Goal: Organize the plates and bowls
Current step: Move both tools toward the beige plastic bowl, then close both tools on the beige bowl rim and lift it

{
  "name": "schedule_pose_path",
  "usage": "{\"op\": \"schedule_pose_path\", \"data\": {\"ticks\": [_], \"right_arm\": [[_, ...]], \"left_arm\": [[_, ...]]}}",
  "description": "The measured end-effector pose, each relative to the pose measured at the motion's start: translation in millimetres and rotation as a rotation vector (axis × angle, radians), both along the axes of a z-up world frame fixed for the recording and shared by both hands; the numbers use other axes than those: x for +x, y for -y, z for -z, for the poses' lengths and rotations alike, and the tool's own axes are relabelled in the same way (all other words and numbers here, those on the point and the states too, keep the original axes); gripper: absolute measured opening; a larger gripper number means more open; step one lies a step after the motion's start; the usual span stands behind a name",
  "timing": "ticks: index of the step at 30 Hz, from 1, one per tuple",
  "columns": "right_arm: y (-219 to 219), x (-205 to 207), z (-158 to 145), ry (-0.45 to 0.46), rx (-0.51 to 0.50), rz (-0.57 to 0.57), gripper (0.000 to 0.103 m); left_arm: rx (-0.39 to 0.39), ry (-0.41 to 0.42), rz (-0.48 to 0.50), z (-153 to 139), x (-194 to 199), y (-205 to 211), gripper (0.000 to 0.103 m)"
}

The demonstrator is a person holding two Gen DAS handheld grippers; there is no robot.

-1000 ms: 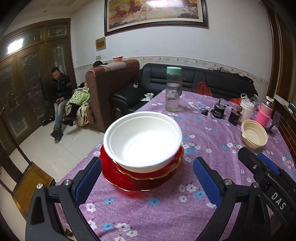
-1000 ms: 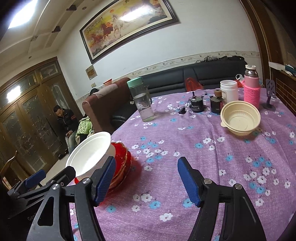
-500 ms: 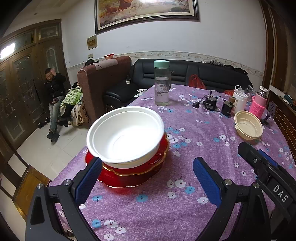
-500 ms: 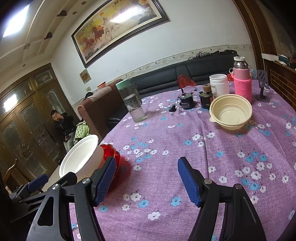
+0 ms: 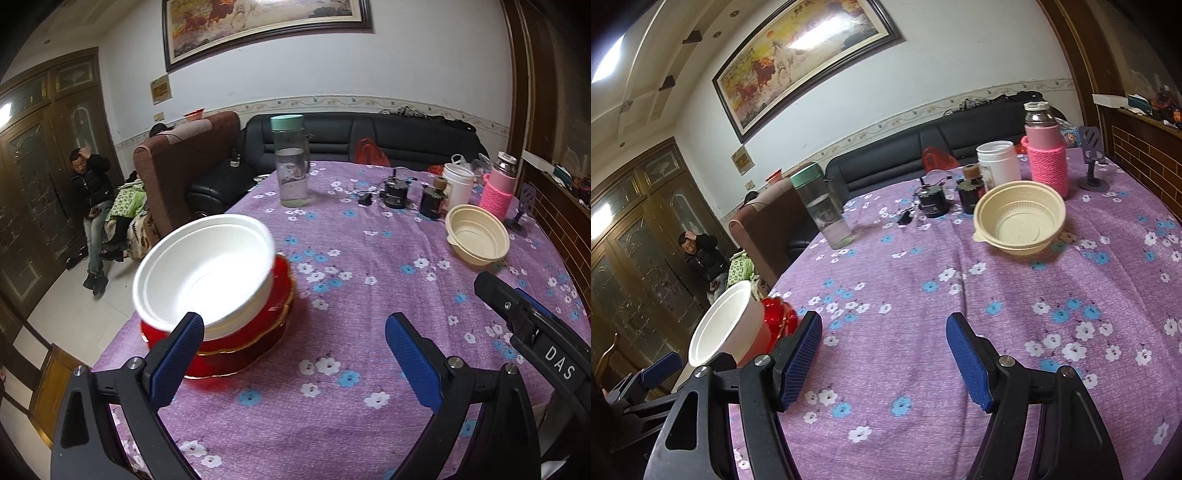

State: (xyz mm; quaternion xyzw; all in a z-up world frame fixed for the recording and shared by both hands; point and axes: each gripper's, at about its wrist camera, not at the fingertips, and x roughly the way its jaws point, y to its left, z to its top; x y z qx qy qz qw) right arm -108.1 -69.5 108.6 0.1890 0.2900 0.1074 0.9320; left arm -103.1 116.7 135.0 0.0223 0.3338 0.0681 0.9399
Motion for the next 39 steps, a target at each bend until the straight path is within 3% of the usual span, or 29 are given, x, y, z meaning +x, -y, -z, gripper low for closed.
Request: {"op": "schedule_pose_path", "data": {"ticks": [14,20,28,34,39], "right_arm": [[69,9,-2,-0.016,-0.016,0.143,0.075],[118,18,-4,-0.036,-0.036,0.255,0.075],[172,36,-17,-0.055,-0.021,0.363,0.075],[178,64,-23,-0.052,-0.036,0.377,0.075],[172,97,-8,-0.089,-0.034,0.351,0.075]], "left_arm": [[0.097,0.033,0.122,-17,19,49,0.098],[0.018,-0.002,0.209,-38,43,56,0.098],[-0.017,0.007,0.245,-61,87,73,0.098],[-0.088,-0.037,0.250,-55,133,85,0.098],[-0.078,-0.047,0.253,-40,165,105,0.098]]}}
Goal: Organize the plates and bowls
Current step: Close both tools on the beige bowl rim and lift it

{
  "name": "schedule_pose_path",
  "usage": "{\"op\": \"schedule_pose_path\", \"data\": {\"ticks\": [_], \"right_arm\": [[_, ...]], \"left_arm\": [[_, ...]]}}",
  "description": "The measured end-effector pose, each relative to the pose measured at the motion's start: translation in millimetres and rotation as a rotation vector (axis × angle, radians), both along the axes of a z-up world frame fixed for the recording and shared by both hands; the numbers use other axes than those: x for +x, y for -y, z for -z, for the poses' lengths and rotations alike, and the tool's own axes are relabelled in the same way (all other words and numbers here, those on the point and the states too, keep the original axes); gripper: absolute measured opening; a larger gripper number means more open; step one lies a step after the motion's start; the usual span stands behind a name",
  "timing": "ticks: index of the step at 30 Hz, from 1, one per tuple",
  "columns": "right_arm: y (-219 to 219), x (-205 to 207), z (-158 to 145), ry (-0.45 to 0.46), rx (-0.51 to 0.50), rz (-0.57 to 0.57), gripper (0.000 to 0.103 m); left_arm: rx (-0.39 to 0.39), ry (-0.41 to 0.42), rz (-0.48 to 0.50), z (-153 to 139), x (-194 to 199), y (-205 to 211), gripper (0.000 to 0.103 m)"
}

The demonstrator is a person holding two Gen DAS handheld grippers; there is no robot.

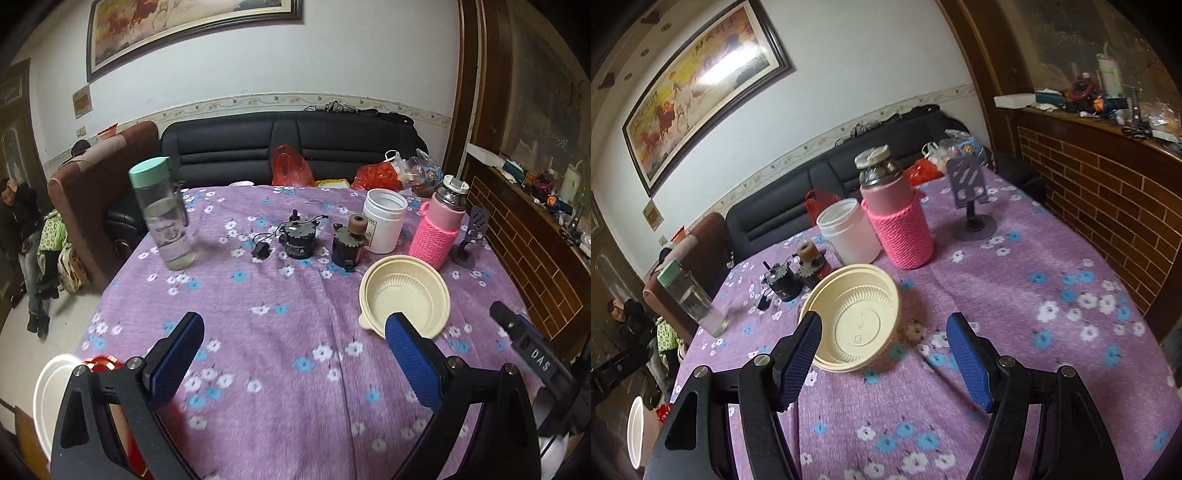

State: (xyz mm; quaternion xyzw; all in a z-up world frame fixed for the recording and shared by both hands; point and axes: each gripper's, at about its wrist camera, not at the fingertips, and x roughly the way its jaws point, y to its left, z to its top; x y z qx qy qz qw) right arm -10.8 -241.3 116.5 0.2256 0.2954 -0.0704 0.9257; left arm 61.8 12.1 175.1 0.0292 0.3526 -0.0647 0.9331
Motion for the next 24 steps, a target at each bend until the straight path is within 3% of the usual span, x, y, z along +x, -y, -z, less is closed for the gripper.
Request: {"op": "schedule_pose_path", "data": {"ticks": [8,14,21,24], "right_arm": [[3,59,36,-0.074,0.065,0.008,0.074],[12,71,63,-0.065,0.100,0.013,0.074],[21,85,87,-0.111,0.130,-0.023,0.074],[19,91,91,-0.125,0.129,-0.055,0.074]], "left_arm": [[-0.024,-0.087,-0.011,36,51,20,0.098],[-0.100,-0.198,0.022,68,88,27,0.098],[-0.122,-0.229,0.038,93,123,42,0.097],[-0.130,-0.263,0.067,107,136,56,0.086]]}}
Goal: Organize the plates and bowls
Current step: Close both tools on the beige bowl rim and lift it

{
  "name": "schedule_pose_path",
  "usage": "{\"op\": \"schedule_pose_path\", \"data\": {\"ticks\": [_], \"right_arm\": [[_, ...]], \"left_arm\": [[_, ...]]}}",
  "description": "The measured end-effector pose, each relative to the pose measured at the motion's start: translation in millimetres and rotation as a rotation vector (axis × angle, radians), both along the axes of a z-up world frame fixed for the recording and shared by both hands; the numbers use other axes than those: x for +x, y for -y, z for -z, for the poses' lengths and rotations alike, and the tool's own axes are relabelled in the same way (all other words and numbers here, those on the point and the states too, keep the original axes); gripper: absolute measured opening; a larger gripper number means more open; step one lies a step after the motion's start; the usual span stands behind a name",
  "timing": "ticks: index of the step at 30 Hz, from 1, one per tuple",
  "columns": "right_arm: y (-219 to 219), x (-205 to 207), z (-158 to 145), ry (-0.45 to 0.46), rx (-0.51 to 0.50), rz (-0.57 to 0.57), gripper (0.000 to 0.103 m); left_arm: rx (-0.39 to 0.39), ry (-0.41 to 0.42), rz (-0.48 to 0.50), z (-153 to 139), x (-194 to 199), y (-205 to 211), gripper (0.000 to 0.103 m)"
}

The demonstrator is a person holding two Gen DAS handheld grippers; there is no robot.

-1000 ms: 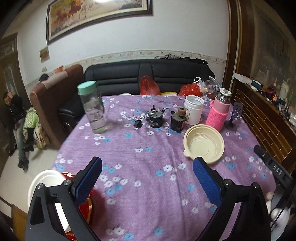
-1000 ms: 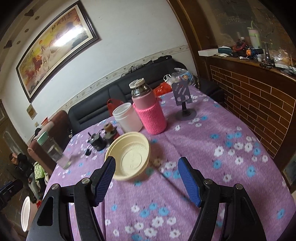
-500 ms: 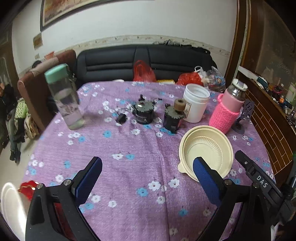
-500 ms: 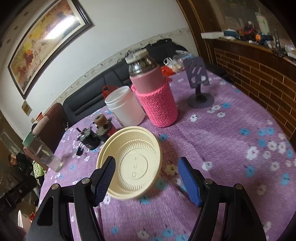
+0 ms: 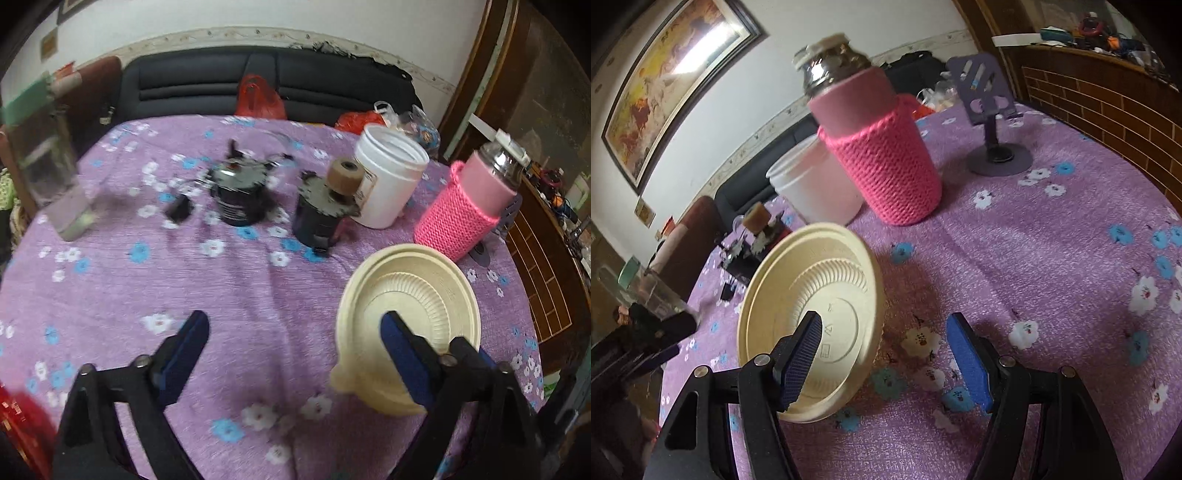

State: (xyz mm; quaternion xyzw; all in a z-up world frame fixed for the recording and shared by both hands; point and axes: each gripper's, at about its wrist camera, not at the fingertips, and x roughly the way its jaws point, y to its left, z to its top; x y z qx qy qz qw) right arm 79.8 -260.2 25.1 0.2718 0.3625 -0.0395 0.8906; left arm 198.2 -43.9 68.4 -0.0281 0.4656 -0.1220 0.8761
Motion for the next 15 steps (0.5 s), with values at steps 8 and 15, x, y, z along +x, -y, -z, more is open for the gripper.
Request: {"op": "schedule_pose_path", "data": {"ticks": [8,15], "right_arm": [[-8,8,8,-0.028,-0.008,-0.051,0.059],[-12,13,15,-0.043,0.006,-0.080,0.047]], "left_arm": [[0.026,-0.047,0.028,28,22,29,0.068],[0.042,-0.076,0.066,42,33,44,0.044]]}}
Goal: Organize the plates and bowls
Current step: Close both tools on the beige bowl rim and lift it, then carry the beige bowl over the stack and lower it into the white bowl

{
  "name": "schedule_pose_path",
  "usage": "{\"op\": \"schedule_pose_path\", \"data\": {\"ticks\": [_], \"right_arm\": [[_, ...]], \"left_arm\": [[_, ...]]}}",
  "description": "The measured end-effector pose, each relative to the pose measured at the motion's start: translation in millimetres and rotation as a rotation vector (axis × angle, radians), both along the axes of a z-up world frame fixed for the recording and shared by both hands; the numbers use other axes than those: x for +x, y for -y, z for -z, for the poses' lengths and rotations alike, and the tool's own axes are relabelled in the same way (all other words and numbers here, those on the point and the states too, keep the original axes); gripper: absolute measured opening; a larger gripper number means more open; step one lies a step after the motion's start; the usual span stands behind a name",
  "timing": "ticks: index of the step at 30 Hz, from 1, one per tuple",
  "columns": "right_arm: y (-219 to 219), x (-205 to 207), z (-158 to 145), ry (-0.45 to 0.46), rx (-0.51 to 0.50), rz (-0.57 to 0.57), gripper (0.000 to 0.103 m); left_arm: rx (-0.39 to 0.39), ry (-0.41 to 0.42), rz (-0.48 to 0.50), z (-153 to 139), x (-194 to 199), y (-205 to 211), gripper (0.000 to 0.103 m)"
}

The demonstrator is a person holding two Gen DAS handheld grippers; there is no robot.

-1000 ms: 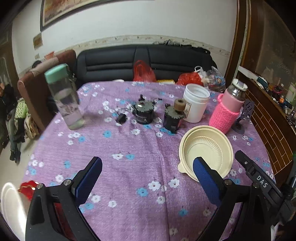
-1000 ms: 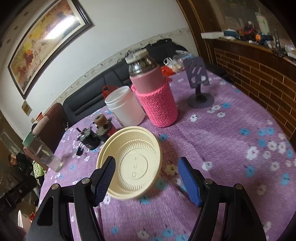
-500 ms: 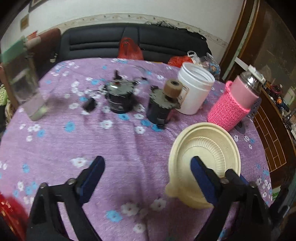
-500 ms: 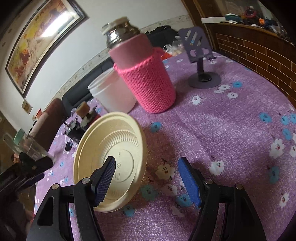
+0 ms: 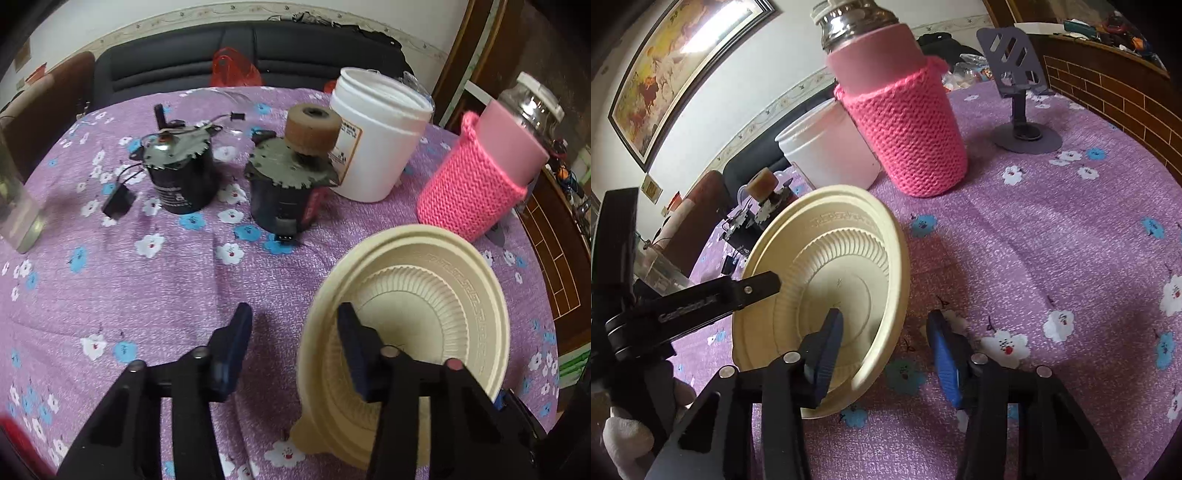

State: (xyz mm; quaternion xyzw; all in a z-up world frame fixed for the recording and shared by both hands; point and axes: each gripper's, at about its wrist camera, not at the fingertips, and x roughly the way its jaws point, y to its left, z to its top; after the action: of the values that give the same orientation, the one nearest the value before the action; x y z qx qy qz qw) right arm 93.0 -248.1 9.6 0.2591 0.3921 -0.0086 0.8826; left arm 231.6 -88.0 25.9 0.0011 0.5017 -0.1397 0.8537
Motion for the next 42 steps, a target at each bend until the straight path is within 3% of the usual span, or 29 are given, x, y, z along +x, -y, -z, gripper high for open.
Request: {"op": "schedule_pose_path", "data": {"ticks": [3,6,22,36,42], "right_arm": [[-2,1,1,-0.001,0.004,-0.005,0.044],[-3,1,2,0.002,0.019,-0.015,0.037],[-18,-9,-4,0.010,0.016,-0.057,0.017],[-90,-31,-30,0.097,-0.006,-0.258,0.017],[-117,-38,-40,0.104,0.028,-0.340,0.017]], "left_arm": [[-0.013,-0.002,0.008,0,0,3,0.037],[-0.029,-0.006,0.043,-1,-3,9,0.019],[0.009,0.065,0.015,-22,-44,-24,0.014],[0.004,0.156,-0.138,-57,-105,-106,0.014],[0.015,0.199,-0.201,-70,-135,-139,0.014]]}}
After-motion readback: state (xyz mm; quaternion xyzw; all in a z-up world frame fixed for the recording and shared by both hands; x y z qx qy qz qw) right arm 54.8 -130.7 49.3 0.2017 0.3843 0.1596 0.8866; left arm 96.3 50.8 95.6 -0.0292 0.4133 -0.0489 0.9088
